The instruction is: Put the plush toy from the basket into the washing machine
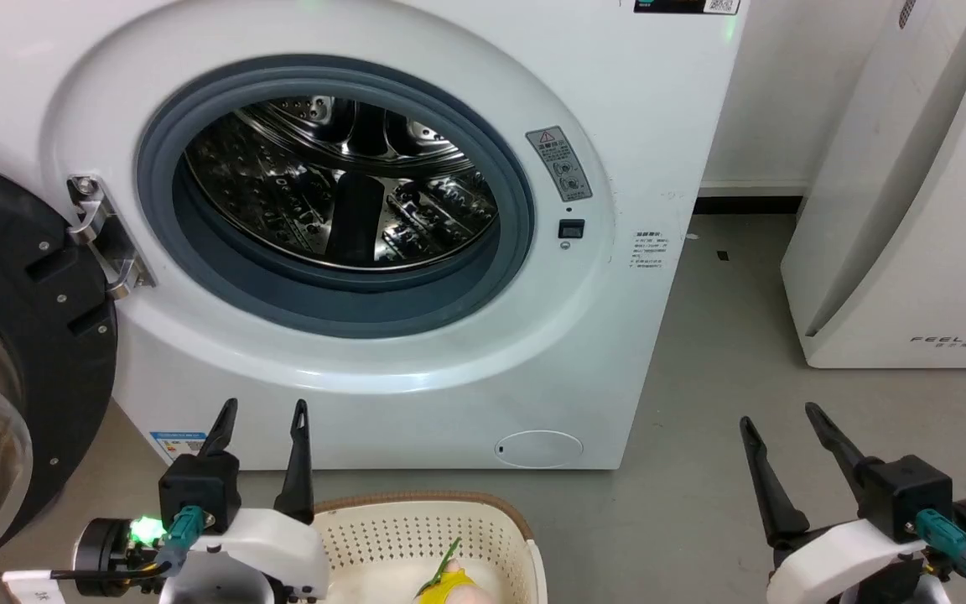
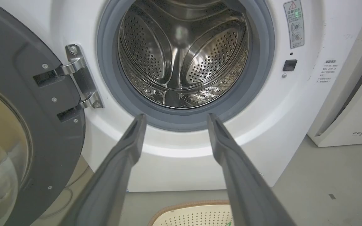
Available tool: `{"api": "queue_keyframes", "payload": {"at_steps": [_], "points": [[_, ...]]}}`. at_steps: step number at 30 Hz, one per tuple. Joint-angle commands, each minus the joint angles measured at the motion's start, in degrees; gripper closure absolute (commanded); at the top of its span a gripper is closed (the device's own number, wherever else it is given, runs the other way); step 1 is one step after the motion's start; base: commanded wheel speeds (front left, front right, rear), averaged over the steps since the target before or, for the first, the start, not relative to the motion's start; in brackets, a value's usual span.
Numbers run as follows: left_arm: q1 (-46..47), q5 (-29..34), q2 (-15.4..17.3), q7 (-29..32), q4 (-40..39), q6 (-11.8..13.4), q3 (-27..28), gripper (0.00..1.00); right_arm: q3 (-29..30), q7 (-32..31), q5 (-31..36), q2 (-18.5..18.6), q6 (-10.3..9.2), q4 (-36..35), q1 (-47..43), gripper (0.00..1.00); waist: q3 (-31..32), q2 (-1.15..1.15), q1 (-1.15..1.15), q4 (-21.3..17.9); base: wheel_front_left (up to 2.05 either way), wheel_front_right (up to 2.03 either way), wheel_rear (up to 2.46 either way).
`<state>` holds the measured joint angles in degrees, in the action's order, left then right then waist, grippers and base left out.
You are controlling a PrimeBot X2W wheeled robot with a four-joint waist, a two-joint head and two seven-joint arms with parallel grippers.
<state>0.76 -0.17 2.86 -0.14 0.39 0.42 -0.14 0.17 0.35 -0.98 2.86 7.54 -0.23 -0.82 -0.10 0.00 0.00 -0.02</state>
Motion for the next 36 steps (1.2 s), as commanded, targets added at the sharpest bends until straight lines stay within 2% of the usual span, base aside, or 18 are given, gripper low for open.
{"api": "queue_keyframes", "payload": {"at_steps": [1, 15, 36], "points": [[0.2, -0.4, 0.0, -0.7, 0.3, 0.5, -0.3, 0.00, 0.3, 0.5, -0.6, 0.0, 0.00, -0.3, -0.1, 0.00, -0.1, 0.00, 0.00, 0.0, 0.00, 0.00, 0.00], [2.3, -0.7, 0.0, -2.5, 3.4, 1.1, -2.4, 0.00, 0.8, 2.3, -3.3, 0.0, -0.01, -1.2, 0.2, 0.00, -1.6, 0.00, 0.00, -0.5, 0.00, 0.00, 0.00], [13.3, -1.0, 0.4, -5.0, 25.3, -0.9, -7.5, 0.00, 1.4, 5.3, -8.1, 0.0, -0.02, -2.0, 4.4, 0.00, -11.0, 0.00, 0.00, -4.0, 0.00, 0.00, 0.00]]}}
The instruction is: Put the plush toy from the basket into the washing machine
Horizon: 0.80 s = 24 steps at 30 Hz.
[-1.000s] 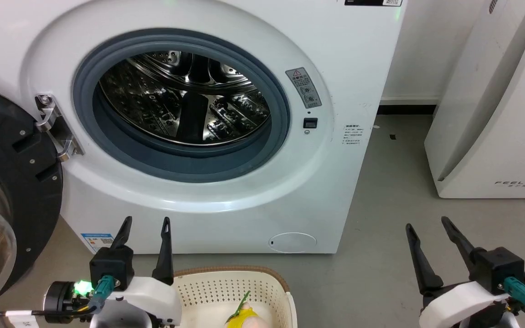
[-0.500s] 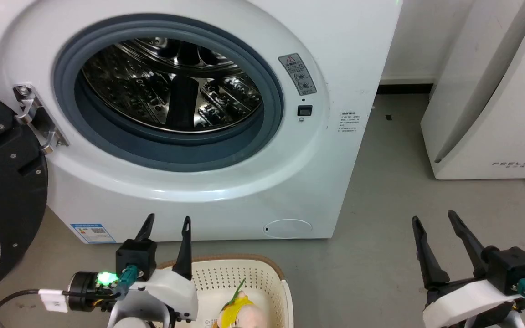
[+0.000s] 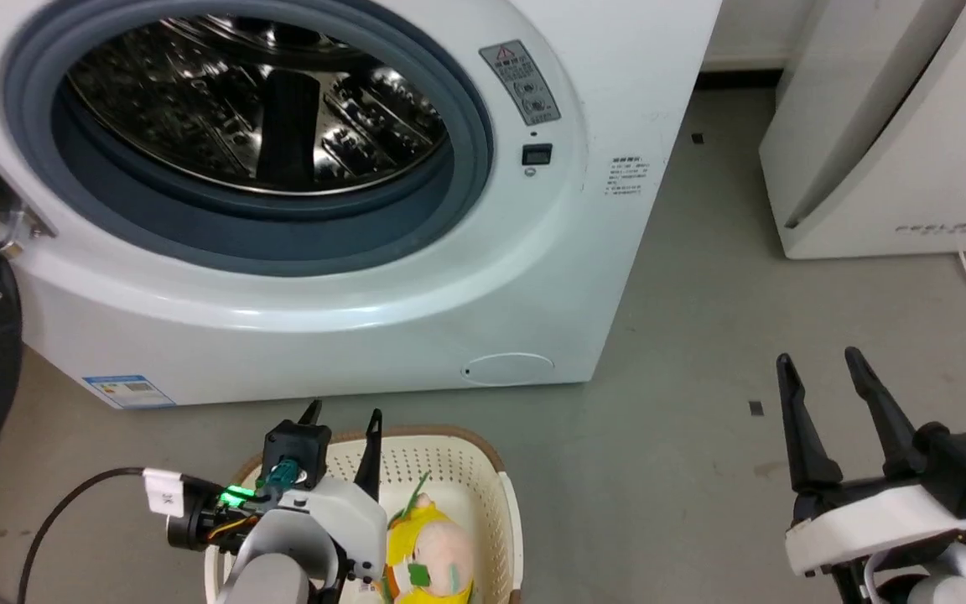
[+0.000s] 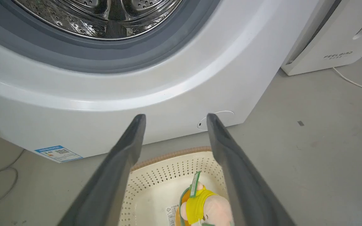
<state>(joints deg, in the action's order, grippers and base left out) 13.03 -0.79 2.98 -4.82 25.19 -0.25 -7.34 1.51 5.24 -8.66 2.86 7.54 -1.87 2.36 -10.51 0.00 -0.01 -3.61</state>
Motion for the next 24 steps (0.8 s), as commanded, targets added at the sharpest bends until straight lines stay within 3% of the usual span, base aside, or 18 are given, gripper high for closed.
{"api": "queue_keyframes", "payload": {"at_steps": [1, 24], "points": [[1.5, -0.3, 0.4, -0.2, 1.5, -0.3, -0.6, 0.00, 0.0, 0.5, -0.6, 0.0, -0.02, -0.4, 1.5, 0.00, -1.1, 0.00, 0.01, -0.6, 0.00, 0.00, 0.00], [9.2, -0.7, 1.8, 6.4, 16.6, -3.0, -7.1, 0.00, -0.2, 3.3, -5.6, 0.0, -0.03, -1.2, 6.2, 0.00, -12.2, 0.00, 0.01, -4.4, 0.00, 0.00, 0.00]]}}
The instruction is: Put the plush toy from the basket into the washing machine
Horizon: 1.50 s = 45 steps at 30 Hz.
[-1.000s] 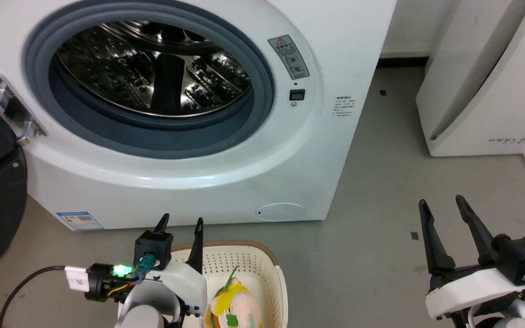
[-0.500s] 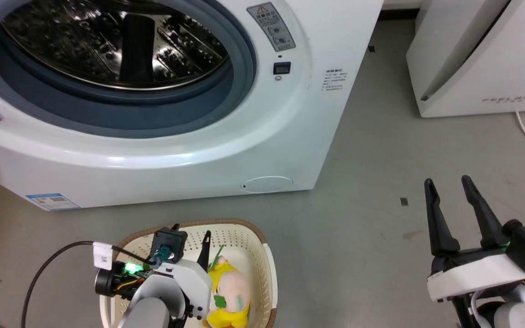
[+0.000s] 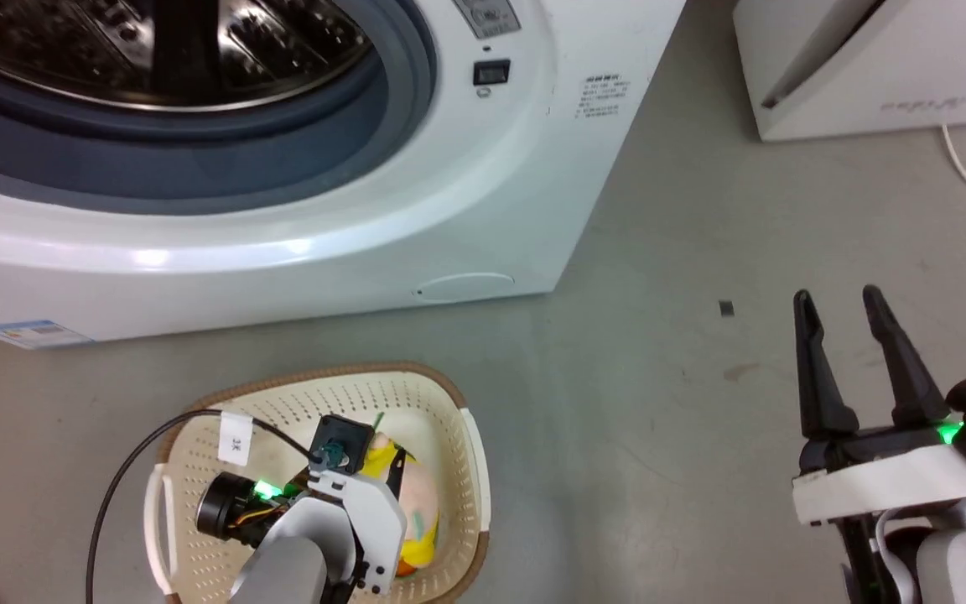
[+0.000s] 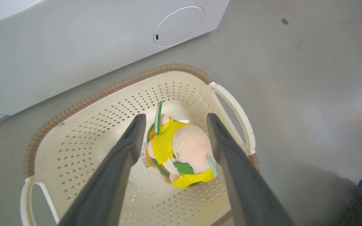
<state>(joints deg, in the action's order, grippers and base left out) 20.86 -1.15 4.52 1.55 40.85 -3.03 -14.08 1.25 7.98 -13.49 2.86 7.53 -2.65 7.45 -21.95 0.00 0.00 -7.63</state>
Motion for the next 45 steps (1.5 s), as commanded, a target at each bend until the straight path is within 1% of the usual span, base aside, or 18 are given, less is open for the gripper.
{"api": "queue_keyframes", "payload": {"at_steps": [1, 9, 23, 28, 37, 41, 42, 43, 44, 45], "points": [[1.8, -0.6, 0.3, 0.3, 1.6, -0.2, -0.4, 0.00, 0.0, 0.6, -1.1, 0.0, -0.02, -0.5, 1.3, 0.00, -1.3, 0.00, 0.00, -0.6, 0.00, 0.00, 0.00], [4.3, -1.7, 1.2, 3.7, 6.3, -0.4, -1.8, 0.00, -0.1, 1.6, -3.1, 0.0, -0.02, -0.8, 3.2, 0.00, -5.5, 0.00, 0.00, -2.0, 0.00, 0.00, 0.00], [10.4, -2.6, 2.1, 5.4, 14.5, -0.9, -5.6, 0.00, 0.2, 3.3, -6.1, 0.0, -0.03, -1.4, 6.3, 0.00, -12.7, 0.00, 0.00, -4.1, 0.00, 0.00, 0.00], [12.0, -3.2, 2.5, 5.4, 16.9, -0.7, -6.4, 0.00, 0.1, 3.7, -6.9, 0.0, -0.03, -1.5, 7.0, 0.00, -14.3, 0.00, 0.00, -4.7, 0.00, 0.00, 0.00], [15.2, -4.1, 3.1, 3.6, 22.2, -0.3, -8.7, 0.00, 0.9, 4.8, -8.1, 0.0, -0.03, -1.4, 8.4, 0.00, -17.0, 0.00, 0.00, -5.7, 0.00, 0.00, 0.00], [16.4, -4.5, 3.3, 3.4, 24.5, 0.3, -9.8, 0.00, 1.2, 5.3, -8.8, 0.0, -0.04, -1.2, 9.1, 0.00, -17.9, 0.00, 0.00, -6.1, 0.00, 0.00, 0.00], [16.7, -4.5, 3.3, 3.6, 25.1, 0.2, -10.2, 0.15, 1.4, 5.4, -8.9, 0.0, -0.04, -1.2, 9.3, 0.00, -18.1, 0.00, 0.00, -6.2, 0.00, 0.00, 0.00], [17.1, -4.5, 3.3, 3.3, 25.7, 0.2, -10.6, 0.65, 1.8, 5.5, -9.0, 0.0, -0.04, -1.1, 9.5, 0.00, -18.2, 0.00, 0.00, -6.3, 0.00, 0.00, 0.00], [17.4, -4.5, 3.3, 3.0, 26.3, 0.2, -11.0, 1.00, 2.1, 5.6, -9.2, 0.0, -0.04, -1.0, 9.6, 0.00, -18.3, 0.00, 0.00, -6.4, 0.00, 0.00, 0.00], [17.6, -4.6, 3.4, 2.9, 26.9, 0.1, -11.3, 1.00, 2.3, 5.8, -9.4, 0.0, -0.04, -0.9, 9.6, 0.00, -18.4, 0.00, 0.00, -6.4, 0.00, 0.00, 0.00]]}}
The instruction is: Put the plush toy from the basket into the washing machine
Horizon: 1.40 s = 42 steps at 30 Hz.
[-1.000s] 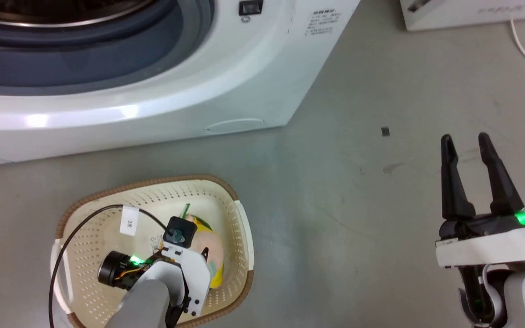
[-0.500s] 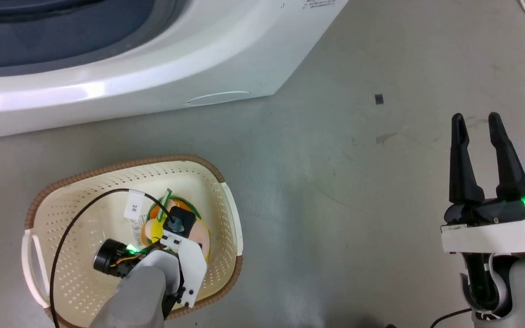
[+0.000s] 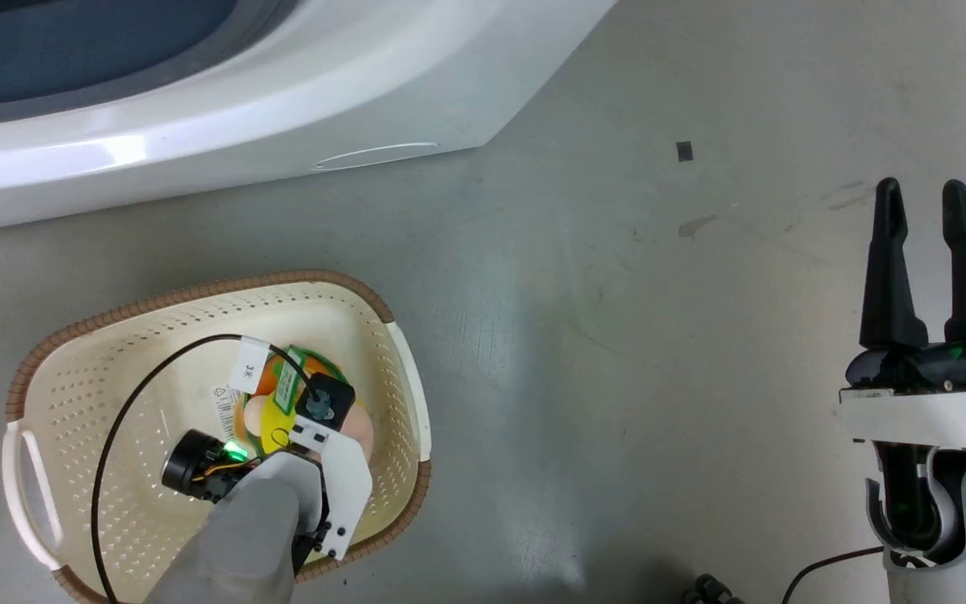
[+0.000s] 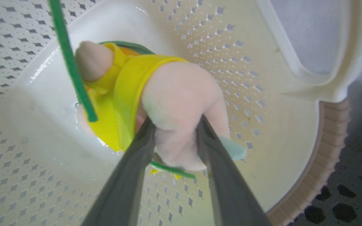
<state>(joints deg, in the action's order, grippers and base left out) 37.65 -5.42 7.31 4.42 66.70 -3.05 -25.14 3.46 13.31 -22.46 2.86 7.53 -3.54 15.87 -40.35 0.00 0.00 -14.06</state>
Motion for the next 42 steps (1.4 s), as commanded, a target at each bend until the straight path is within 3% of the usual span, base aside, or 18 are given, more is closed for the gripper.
{"api": "queue_keyframes", "payload": {"at_steps": [1, 13, 42], "points": [[1.1, -0.4, 0.6, 0.0, 1.6, 0.0, -0.6, 1.00, 0.3, 0.6, -0.6, 0.0, -0.04, 0.2, 1.3, 0.00, -0.1, 0.00, 0.00, -0.1, 0.00, 0.00, 0.00], [2.7, -2.3, 0.1, -3.3, 7.2, -0.1, -3.2, 1.00, 1.2, 1.7, -0.4, 0.0, -0.04, 1.6, 1.5, 0.00, 2.4, 0.00, 0.00, 0.1, 0.00, 0.00, 0.00], [-8.1, -6.6, -4.2, -19.0, 4.9, -2.4, -5.8, 1.00, 3.7, 1.7, 5.6, 0.0, -0.04, 4.0, -10.5, 0.00, 26.2, 0.00, 0.00, 11.5, 0.00, 0.00, 0.00]]}}
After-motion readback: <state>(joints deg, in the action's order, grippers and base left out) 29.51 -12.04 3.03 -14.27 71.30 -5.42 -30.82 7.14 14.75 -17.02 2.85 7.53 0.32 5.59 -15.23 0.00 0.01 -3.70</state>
